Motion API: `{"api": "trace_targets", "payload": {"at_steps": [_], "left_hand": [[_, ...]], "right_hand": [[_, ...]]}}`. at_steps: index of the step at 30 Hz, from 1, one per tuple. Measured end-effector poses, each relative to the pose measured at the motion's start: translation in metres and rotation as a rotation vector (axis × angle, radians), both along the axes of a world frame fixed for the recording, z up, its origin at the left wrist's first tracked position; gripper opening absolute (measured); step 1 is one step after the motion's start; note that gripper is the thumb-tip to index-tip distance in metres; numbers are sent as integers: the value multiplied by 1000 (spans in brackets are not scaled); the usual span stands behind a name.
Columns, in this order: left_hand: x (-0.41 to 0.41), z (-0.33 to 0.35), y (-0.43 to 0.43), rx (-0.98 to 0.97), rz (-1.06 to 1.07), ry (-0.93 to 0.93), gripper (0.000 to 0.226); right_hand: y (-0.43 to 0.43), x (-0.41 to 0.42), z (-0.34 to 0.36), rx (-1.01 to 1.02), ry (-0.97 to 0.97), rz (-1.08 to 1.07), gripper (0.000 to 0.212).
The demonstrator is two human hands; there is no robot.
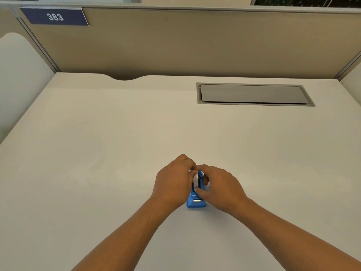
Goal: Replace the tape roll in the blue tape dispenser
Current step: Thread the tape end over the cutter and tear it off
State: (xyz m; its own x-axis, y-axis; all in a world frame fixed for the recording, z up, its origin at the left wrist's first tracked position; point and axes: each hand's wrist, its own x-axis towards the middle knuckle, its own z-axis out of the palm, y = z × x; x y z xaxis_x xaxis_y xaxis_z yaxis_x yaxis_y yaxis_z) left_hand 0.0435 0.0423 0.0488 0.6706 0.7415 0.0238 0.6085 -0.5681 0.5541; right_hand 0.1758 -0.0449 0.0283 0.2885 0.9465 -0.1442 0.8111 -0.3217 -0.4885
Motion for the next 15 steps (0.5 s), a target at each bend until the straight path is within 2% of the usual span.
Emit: {"api": "trace_targets", "payload": {"at_steps": [9,15], "left_hand": [[0,4,-1,-63,26,-13,9],[-2,5,-4,-107,10,5,8]], "right_hand": [[-3,1,3,-23,13,-10,49],[-7,2,7,14,47,3,40]]}}
